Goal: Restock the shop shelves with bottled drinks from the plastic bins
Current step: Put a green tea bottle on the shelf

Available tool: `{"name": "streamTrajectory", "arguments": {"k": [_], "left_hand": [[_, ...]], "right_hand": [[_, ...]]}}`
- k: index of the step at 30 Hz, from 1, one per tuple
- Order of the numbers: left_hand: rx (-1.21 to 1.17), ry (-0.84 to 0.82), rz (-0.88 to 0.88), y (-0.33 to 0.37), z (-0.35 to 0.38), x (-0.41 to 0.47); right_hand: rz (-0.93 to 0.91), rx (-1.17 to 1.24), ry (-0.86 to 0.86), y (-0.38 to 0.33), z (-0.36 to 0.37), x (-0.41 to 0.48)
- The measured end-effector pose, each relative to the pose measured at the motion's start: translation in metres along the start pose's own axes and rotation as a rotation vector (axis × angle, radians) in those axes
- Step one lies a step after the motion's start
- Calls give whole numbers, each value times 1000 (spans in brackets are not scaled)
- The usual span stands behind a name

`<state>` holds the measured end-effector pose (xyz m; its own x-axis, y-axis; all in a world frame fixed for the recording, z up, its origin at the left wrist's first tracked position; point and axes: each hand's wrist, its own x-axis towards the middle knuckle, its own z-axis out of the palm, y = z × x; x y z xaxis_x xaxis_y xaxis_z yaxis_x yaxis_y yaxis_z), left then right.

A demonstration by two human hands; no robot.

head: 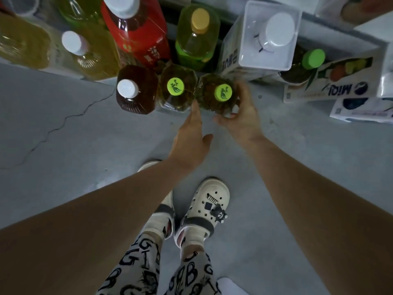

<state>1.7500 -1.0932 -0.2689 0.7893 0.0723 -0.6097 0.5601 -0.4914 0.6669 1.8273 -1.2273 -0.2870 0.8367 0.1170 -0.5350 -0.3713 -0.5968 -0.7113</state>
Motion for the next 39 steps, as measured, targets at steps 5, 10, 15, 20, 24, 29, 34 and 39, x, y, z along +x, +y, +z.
{"name": "streamTrajectory", "arguments": {"k": [5, 10, 15, 20, 24, 29, 34, 39], "left_hand": [[2, 18, 4, -2, 5, -2], [-20, -12, 18, 3, 6, -4], [-34, -47, 38, 3, 3, -5], [-28, -293, -46, 20, -9, -25], [-115, -506, -98, 36, -28, -52], [-203, -668, -136, 69, -64, -92], [-214, -715, -123, 126, -105, -141], [-298, -672, -155, 204, -152, -194]], "right_hand": [[-4, -78, 16, 3, -1, 0], [47, -106, 27, 6, -8, -14], [233, 22, 9, 12, -16, -33], [428, 162, -68, 12, -40, -81], [536, 323, -124, -8, -63, -123], [566, 458, -166, -54, -98, -169], [537, 518, -174, -114, -136, -213], [519, 560, -143, -184, -182, -257]]}}
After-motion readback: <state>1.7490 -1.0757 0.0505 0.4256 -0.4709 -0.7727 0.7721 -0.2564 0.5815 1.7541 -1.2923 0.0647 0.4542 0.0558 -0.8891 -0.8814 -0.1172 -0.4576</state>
